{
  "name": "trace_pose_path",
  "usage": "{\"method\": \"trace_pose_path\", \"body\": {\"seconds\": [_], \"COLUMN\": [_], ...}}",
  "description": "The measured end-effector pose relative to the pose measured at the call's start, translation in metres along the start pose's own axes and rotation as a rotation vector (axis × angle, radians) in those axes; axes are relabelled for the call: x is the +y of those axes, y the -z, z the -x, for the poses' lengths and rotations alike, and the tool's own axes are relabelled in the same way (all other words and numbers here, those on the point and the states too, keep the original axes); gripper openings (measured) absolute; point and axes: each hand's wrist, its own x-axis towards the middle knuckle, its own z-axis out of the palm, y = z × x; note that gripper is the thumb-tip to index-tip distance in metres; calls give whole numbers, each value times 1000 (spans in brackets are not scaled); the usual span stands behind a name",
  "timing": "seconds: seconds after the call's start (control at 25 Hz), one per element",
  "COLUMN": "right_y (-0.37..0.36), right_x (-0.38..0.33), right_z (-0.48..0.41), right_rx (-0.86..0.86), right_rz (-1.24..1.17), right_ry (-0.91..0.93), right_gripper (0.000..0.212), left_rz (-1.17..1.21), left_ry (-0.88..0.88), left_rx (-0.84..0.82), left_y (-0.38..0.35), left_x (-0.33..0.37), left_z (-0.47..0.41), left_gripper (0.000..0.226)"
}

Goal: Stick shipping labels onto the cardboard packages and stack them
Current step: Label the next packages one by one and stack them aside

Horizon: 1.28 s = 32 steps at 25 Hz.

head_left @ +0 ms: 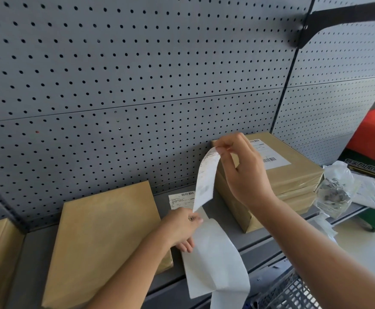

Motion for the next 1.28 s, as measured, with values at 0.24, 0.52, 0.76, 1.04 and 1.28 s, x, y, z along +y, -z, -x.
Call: {"method": "trace_pose_path", "body": {"seconds": [0.24,0.52,0.76,1.04,1.28], "right_y": [-14,-38,-71,-98,-128], "right_x": [-1,-6,-18,-44,-59], "right_z": [4,5,6,-4,2], "right_rx": [-64,-146,-275,-290,-562], "right_rz": [-4,-54,-135,-190,-338], "right_ry": [23,46,55,-112,-562], "right_gripper": [6,9,15,47,38], "left_rz": [214,542,258,631,870], "left_ry": [-152,-259,-471,-376,-231], "left_rx": [152,451,644,827,854], "left_y": [27,64,74,98,119], "left_x": [0,-18,-45,-67,-86], "left_z": [12,31,53,80,97], "left_gripper": [35,56,40,19,22]}}
